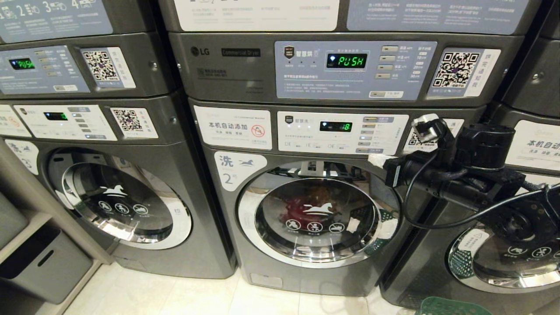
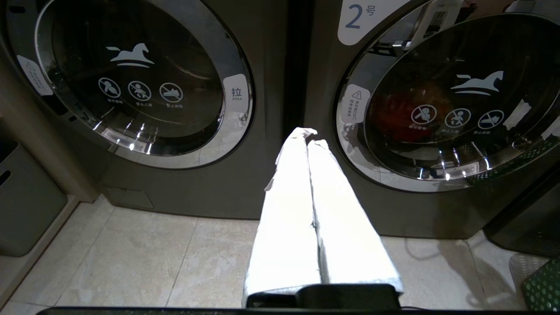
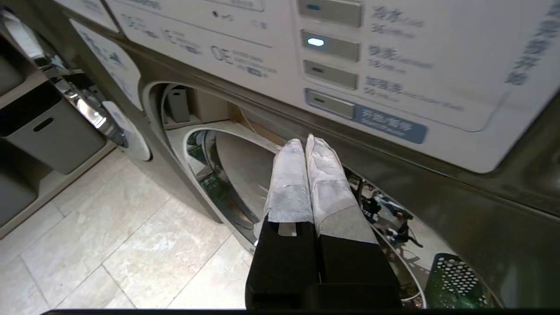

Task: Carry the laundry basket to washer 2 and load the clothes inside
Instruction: Press the washing machine switch

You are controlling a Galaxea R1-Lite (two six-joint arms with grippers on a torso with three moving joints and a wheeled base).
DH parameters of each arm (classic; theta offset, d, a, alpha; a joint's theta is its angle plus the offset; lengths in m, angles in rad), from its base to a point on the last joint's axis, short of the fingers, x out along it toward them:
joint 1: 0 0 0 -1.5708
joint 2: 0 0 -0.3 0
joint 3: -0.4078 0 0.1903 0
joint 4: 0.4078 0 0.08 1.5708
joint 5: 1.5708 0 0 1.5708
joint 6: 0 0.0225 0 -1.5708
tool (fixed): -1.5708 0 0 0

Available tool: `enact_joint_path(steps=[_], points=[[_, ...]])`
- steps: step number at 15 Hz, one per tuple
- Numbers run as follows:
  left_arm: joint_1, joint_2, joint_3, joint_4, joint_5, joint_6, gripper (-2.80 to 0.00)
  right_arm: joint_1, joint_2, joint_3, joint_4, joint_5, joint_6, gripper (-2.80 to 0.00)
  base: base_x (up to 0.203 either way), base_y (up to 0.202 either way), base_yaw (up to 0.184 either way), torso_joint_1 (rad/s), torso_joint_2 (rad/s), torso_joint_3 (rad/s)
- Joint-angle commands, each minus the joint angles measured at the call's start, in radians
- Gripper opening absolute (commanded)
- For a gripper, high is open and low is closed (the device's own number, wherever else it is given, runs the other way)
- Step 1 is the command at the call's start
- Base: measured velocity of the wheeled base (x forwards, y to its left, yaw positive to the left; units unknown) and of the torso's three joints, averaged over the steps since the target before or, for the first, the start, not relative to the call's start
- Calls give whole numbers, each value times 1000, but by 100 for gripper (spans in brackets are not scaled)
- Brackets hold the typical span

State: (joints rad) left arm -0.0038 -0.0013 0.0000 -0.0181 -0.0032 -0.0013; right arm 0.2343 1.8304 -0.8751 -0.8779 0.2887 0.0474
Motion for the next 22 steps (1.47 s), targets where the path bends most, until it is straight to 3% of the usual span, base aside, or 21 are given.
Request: enact_joint_path(steps=[1,14,22], points=[[-1,0,6,0,0,0,-280,-1,14,1,-6,5,0,-280,0,0,0,0,0,0],[1,0,6,0,0,0,-280,-1,133,-154,-4,0,2,-280,0,0,0,0,0,0],[1,0,6,0,0,0,-280,-3,164,-180,-4,-8,6,-280,0,0,0,0,0,0]])
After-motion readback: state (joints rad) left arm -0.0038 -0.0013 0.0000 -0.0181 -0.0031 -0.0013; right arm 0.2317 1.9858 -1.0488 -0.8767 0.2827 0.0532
